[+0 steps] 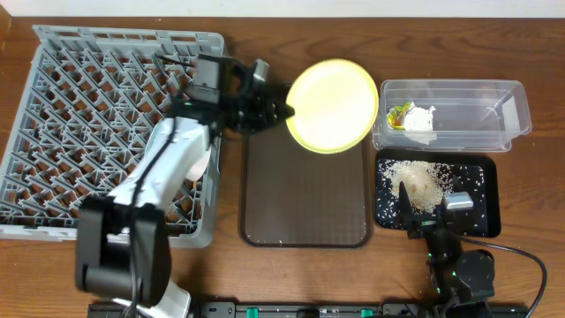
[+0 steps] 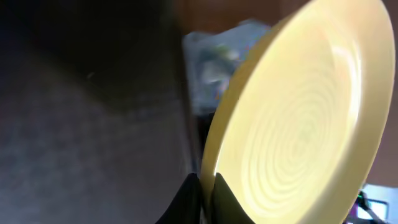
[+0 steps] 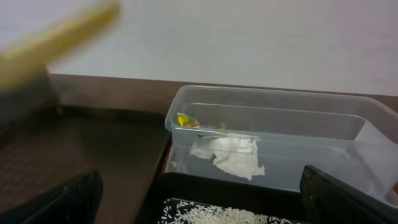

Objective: Sort waste into correct bins and load items into the dishwasher
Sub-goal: 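Lift the yellow plate with the left gripper and lower it into the rack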

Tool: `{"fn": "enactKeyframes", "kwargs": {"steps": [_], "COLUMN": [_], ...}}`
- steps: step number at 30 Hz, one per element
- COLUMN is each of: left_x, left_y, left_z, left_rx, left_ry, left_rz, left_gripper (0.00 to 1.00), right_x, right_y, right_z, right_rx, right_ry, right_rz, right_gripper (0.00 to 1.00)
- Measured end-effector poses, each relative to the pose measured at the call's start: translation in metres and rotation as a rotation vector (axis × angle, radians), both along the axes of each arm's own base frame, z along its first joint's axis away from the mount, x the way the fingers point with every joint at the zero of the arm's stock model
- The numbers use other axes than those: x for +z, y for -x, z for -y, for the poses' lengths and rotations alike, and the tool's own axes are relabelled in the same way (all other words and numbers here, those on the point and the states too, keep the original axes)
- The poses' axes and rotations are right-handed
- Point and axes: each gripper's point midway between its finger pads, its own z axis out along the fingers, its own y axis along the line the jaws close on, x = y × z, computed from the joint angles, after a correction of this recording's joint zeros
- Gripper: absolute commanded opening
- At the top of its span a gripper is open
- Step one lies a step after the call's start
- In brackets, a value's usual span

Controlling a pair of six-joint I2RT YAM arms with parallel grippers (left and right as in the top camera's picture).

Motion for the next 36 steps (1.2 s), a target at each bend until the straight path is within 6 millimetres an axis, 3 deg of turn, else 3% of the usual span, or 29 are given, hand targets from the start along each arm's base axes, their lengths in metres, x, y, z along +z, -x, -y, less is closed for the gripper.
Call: {"fn": "enactKeyframes", "kwargs": {"steps": [3, 6, 16, 22, 31, 36], "left_x": [0.023, 0.038, 0.06, 0.064, 0.061, 0.043], "left_y": [-0.008, -0.016, -0.031, -0.031, -0.022, -0.011], "left_z": [-0.013, -0.039, -0.153, -0.225, -0.3, -0.332], "left_rx": [0.0, 0.032, 0.22, 0.375, 0.565, 0.716], "left_ry": [0.096, 0.186, 0.352, 0.388, 0.394, 0.373], "left_rz": [0.033, 0.019, -0.038, -0.026, -0.015, -0.106], "left_gripper": [0.08, 0.08, 0.08, 0.08, 0.08, 0.08], "right_x": [0.0, 0.0, 0.0, 0.0, 0.0, 0.0], "right_y": [0.0, 0.0, 0.0, 0.0, 0.0, 0.0], "right_z": [0.0, 0.0, 0.0, 0.0, 0.0, 0.0], "right_rx": [0.0, 0.0, 0.0, 0.0, 0.0, 0.0], "right_ry": [0.0, 0.0, 0.0, 0.0, 0.0, 0.0], "right_rz": [0.0, 0.0, 0.0, 0.0, 0.0, 0.0], "right_gripper": [0.99, 0.99, 0.99, 0.99, 0.99, 0.99]}}
